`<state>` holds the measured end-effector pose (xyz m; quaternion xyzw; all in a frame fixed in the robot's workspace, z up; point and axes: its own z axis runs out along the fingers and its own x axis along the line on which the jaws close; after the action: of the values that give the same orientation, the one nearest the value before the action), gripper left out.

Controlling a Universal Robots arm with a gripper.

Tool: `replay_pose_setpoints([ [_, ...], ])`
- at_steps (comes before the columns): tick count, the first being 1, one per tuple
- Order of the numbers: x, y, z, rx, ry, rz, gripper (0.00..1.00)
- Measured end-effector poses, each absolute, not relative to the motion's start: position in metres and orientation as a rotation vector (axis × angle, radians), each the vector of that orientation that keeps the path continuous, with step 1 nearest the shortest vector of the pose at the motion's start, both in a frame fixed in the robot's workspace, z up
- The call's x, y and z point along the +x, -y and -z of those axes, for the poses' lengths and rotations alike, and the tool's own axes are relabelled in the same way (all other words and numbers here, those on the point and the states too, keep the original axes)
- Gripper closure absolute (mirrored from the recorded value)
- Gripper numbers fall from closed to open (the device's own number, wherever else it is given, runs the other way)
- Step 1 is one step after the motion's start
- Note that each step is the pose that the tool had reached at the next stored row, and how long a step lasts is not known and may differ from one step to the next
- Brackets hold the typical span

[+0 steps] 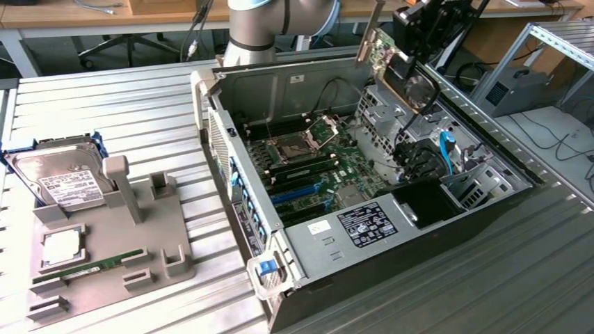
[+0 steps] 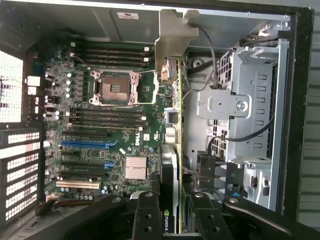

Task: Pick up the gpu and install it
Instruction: 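Insert the gpu into the slot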

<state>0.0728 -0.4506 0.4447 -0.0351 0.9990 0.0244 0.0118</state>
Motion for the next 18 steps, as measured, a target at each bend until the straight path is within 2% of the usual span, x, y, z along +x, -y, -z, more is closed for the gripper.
replay_pose_setpoints([
  [18, 0.0728, 0.4506, -0.4447, -0.543, -3.076, -0.081, 0.73],
])
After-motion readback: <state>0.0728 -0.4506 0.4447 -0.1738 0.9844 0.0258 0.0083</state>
